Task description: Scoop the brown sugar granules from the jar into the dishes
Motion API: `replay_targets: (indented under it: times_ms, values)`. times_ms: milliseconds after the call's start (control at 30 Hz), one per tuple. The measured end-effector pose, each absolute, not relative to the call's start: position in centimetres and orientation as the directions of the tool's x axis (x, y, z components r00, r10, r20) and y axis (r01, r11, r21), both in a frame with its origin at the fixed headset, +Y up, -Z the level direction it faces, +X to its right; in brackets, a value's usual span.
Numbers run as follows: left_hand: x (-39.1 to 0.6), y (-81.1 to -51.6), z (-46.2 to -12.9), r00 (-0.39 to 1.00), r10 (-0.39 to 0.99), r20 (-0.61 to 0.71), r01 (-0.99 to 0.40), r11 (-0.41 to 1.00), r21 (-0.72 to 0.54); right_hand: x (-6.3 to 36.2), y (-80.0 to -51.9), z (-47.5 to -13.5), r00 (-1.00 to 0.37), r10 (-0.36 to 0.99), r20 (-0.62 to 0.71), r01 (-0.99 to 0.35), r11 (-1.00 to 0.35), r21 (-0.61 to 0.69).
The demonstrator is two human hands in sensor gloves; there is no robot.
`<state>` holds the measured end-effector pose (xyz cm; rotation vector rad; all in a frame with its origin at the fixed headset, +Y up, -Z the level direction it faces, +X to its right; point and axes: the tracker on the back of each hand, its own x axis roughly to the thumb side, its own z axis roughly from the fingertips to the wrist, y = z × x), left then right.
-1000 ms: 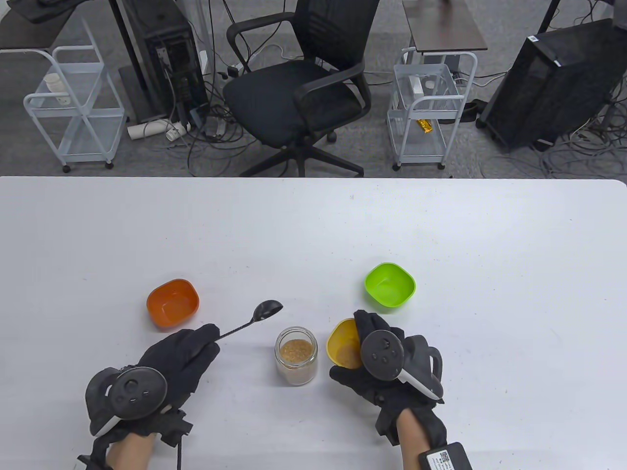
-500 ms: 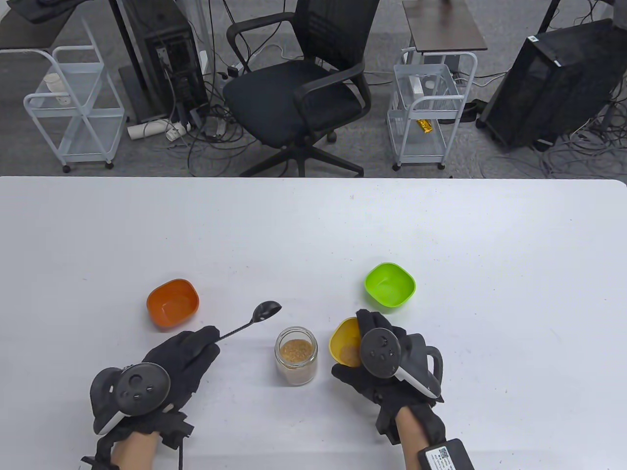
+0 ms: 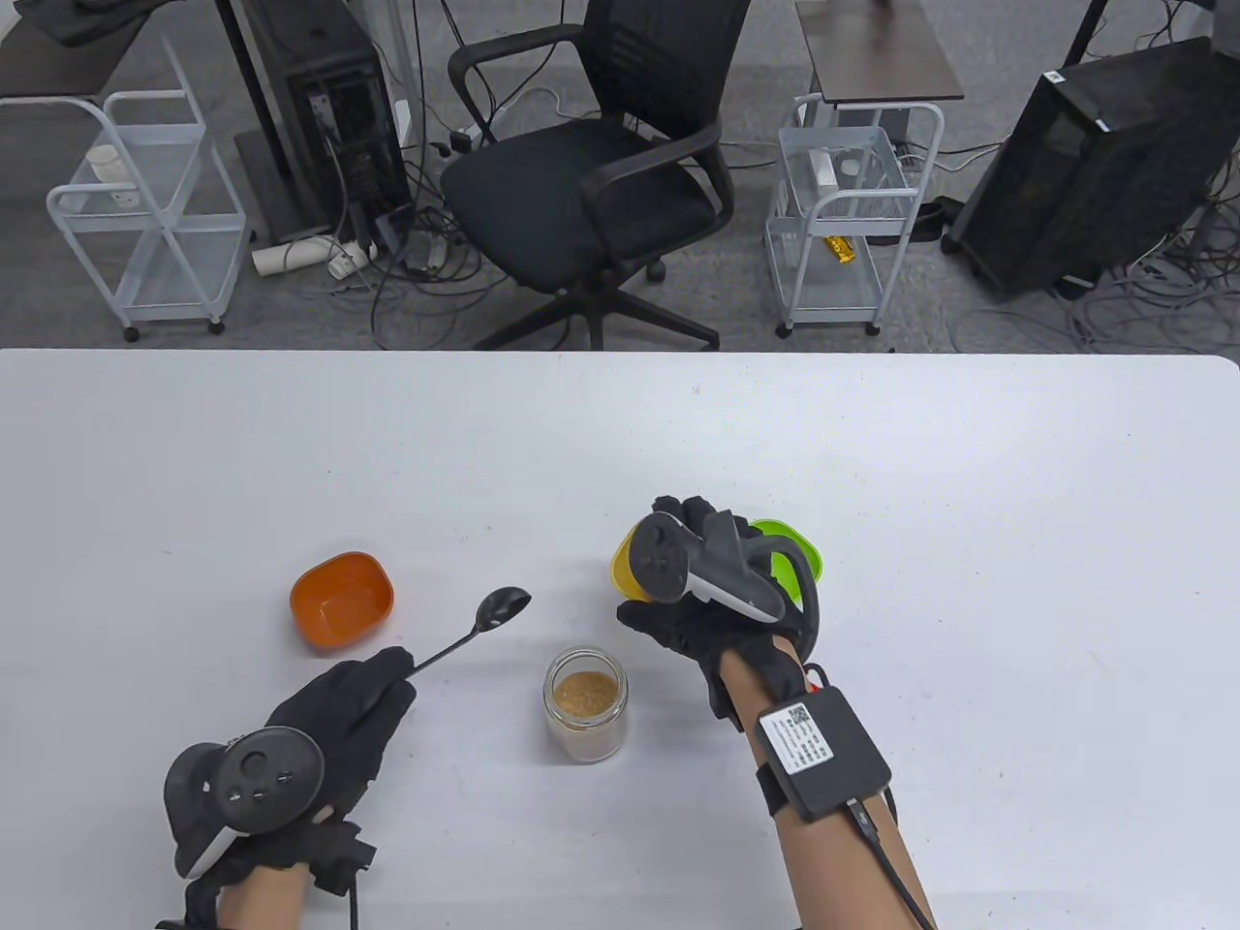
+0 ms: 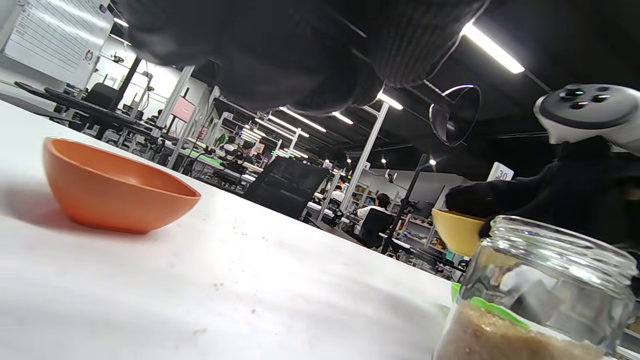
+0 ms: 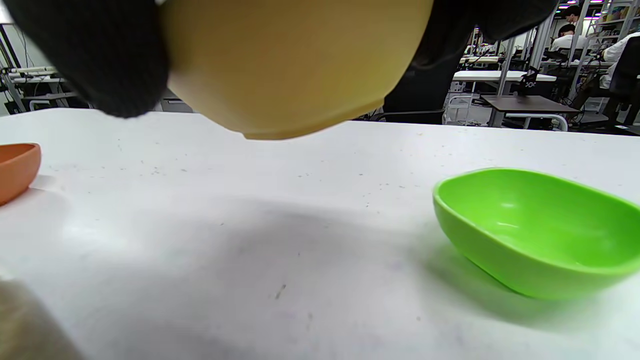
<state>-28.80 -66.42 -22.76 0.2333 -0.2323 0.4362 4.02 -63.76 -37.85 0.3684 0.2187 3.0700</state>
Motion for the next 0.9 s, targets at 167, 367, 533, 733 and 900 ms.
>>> replay_targets:
  times_ms: [167,367,533,733,900]
  values:
    - [-29.3,-66.7,-22.9,0.885,0.398,0.242,-0.442,0.882,0.166,2.4,-66.0,-41.4,-0.973,0.042,0.226,0.002,-0.981,0.193]
    - [-29.7,-66.8,-23.0,0.887,0.407,0.218,-0.445,0.88,0.166,1.5,-69.1,-44.2,-0.975,0.031,0.218,0.027,-0.965,0.261]
    - [-29.7,-66.7,-23.0,0.889,0.407,0.211,-0.442,0.882,0.161,1.3,-70.7,-45.2,-0.975,-0.019,0.22,0.083,-0.953,0.29]
    - [-29.6,-66.8,-23.1,0.892,0.4,0.212,-0.435,0.887,0.156,1.8,-70.2,-45.0,-0.971,0.004,0.237,0.067,-0.954,0.291]
    - [-29.7,-66.8,-23.0,0.89,0.405,0.209,-0.439,0.885,0.157,3.9,-67.4,-44.3,-0.974,0.025,0.225,0.04,-0.959,0.28]
